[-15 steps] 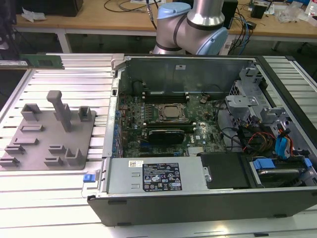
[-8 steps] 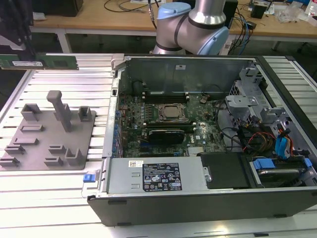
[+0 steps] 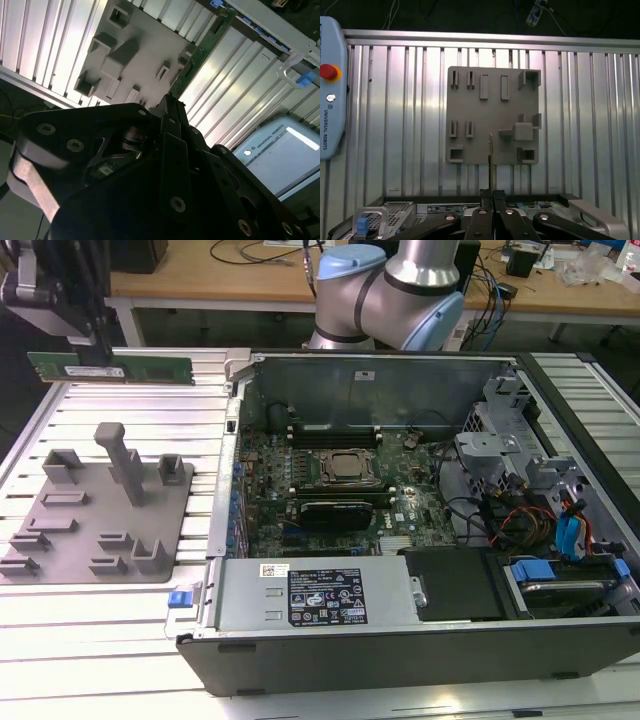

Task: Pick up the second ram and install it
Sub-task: 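Pick up the second ram and move it above second insertion slot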

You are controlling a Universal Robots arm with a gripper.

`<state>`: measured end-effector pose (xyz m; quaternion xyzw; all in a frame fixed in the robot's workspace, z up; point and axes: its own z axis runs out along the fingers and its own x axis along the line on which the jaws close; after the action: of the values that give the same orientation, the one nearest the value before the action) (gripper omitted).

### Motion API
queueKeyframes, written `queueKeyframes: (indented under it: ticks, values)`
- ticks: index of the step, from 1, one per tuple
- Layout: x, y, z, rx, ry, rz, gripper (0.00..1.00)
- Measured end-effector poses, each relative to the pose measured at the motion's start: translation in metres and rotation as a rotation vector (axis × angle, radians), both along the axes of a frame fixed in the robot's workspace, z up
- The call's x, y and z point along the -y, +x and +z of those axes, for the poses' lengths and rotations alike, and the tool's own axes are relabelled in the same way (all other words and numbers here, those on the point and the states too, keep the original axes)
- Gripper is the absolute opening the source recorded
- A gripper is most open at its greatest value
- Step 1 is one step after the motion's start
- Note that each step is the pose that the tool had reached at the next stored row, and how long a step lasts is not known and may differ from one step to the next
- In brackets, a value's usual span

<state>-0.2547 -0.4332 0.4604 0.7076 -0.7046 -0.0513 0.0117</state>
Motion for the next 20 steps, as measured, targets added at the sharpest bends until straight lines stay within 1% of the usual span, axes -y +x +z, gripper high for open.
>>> queueKeyframes:
  ticks: [6, 10, 12, 13, 18, 20]
  values:
    - [-0.0001, 0.013, -0.0031, -0.0012, 0.0001, 0.001, 0.09]
    - [-0.0001, 0.026, -0.0044, -0.0012, 0.0001, 0.001, 0.09]
    - [-0.0001, 0.029, -0.0047, -0.0013, 0.0001, 0.001, 0.09]
    - [-0.0001, 0.034, -0.0051, -0.0012, 0.0002, 0.001, 0.09]
    - [-0.0001, 0.045, -0.0060, -0.0013, 0.0001, 0.002, 0.09]
    - [-0.0001, 0.054, -0.0066, -0.0013, 0.0001, 0.003, 0.09]
